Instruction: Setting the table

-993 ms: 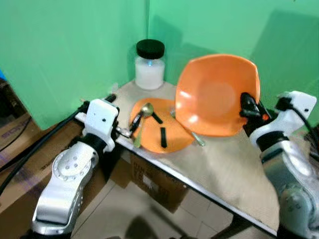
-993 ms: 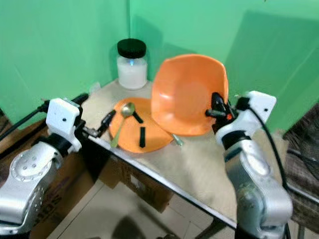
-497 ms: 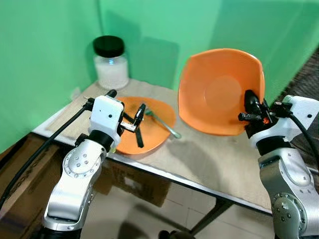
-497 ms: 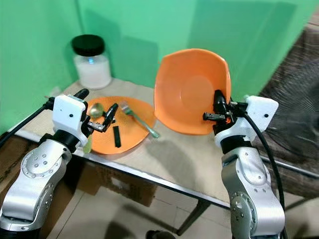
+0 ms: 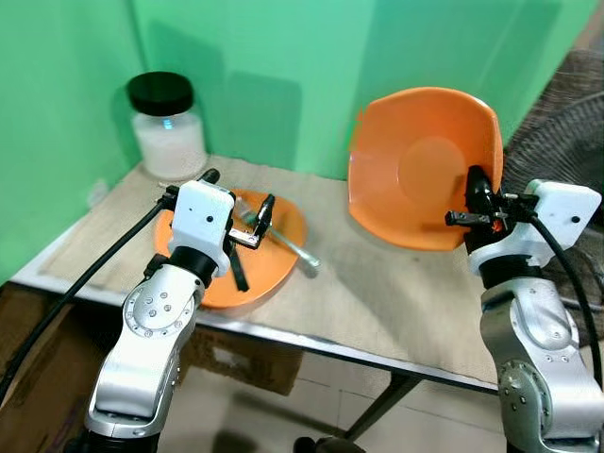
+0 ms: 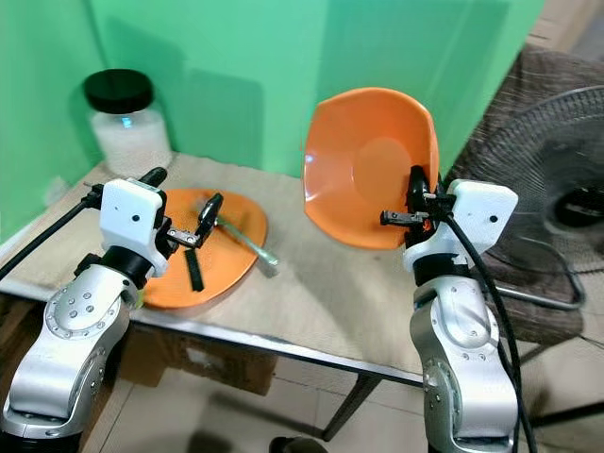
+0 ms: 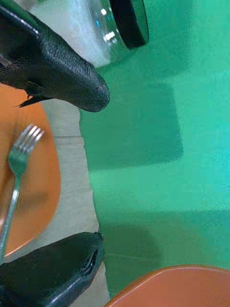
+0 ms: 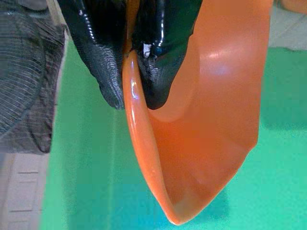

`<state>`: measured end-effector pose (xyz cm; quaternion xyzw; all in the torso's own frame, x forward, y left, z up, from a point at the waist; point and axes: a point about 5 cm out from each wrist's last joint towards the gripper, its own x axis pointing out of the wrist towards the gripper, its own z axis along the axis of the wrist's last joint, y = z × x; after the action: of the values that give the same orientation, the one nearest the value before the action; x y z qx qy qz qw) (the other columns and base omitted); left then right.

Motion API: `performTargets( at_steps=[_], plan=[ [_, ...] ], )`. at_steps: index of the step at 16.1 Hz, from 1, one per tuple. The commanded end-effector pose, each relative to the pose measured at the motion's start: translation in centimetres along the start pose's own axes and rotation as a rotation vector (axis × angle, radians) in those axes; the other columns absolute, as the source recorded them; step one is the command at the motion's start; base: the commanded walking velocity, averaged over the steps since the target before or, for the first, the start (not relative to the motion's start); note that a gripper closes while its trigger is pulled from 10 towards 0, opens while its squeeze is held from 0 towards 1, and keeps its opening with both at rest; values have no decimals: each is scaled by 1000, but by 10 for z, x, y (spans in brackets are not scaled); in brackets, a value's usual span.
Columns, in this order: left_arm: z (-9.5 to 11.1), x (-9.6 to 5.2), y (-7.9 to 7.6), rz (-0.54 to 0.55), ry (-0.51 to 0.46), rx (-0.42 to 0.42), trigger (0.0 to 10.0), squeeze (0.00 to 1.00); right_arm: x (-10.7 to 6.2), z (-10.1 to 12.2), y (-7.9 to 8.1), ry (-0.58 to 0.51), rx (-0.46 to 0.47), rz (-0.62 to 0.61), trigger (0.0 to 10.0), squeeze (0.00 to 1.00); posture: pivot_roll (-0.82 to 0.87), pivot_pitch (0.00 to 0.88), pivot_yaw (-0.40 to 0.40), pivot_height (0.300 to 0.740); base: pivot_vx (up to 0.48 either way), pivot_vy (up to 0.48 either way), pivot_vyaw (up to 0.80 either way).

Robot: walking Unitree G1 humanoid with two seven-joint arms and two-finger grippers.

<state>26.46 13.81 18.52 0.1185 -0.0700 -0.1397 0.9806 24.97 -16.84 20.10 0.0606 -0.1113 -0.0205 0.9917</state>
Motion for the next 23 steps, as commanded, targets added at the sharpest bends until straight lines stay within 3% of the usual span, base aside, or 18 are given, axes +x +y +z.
performTargets(
  at_steps=[1,8,12,17,23],
  plan=[
    [1,1,-2,-3,-4,10,10000,0,1,8,0,-52,2,1,10000,0,14,0,-94,740,0,0,-800],
    [-4,-3,8,1,28,10,10000,0,-3,4,2,-53,43,-9,10000,0,11,0,-84,740,0,0,-800],
    [-5,-4,7,-12,34,9,10000,0,-6,-3,8,33,170,106,10000,0,14,0,-85,740,0,0,-800],
    [-6,-4,9,1,49,-7,10000,0,-7,-7,8,73,208,114,10000,0,11,0,-79,740,0,0,-800],
    [-8,-1,8,9,54,-26,10000,0,-8,-14,-7,120,220,15,10000,0,10,0,-74,740,0,0,-800]
  ],
)
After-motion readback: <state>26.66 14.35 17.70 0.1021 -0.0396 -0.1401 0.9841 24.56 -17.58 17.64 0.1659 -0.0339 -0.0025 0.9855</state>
